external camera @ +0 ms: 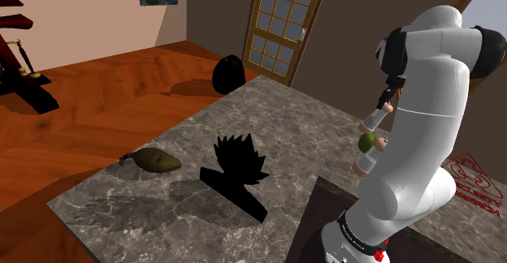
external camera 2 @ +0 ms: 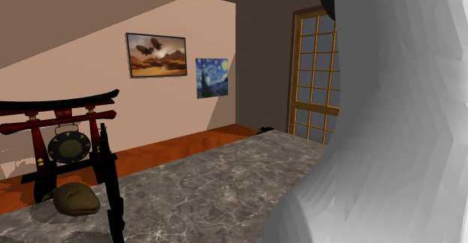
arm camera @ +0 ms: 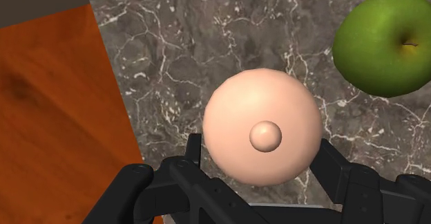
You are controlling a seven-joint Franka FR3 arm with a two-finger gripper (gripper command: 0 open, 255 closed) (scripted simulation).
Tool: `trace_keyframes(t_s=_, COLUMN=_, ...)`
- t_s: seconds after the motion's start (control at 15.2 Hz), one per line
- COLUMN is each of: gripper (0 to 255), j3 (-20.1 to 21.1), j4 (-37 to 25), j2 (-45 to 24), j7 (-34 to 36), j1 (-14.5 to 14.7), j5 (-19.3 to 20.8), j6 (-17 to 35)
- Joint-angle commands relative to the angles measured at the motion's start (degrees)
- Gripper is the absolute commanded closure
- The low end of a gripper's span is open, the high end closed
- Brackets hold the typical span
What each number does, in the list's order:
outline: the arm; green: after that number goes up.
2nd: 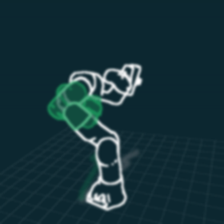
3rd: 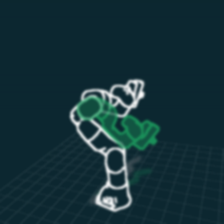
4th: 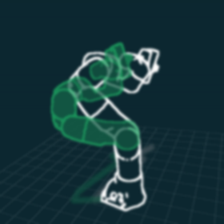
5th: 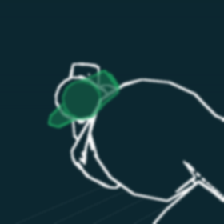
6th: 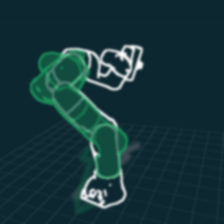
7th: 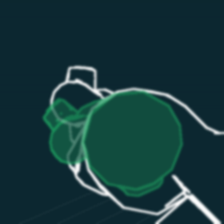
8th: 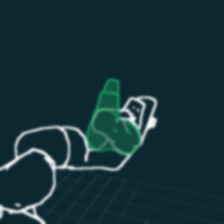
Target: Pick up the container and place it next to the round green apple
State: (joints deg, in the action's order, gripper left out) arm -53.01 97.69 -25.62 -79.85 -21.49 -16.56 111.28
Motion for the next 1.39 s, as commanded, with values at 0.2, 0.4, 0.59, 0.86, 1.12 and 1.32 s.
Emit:
trace_keyframes(t_s=0.2, gripper=255, j3=0.2, j4=0.7, j2=-0.3, j7=-0.2, j1=-0.1, j5=-0.3, j6=0.9)
trace_keyframes(t_s=0.4, gripper=255, j3=0.2, j4=0.7, j2=-0.3, j7=-0.2, j1=-0.1, j5=-0.3, j6=0.9)
trace_keyframes(t_s=0.59, gripper=0, j3=0.2, j4=0.7, j2=-0.3, j7=-0.2, j1=-0.1, j5=-0.3, j6=0.9)
trace_keyframes(t_s=0.86, gripper=0, j3=0.2, j4=0.7, j2=-0.3, j7=-0.2, j1=-0.1, j5=-0.3, j6=0.9)
trace_keyframes(t_s=1.12, gripper=0, j3=-0.9, j4=-4.7, j2=1.5, j7=1.1, j1=0.3, j5=1.5, j6=-5.6)
trace_keyframes(t_s=1.32, gripper=0, j3=-0.9, j4=-4.7, j2=1.5, j7=1.1, j1=0.3, j5=1.5, j6=-5.6)
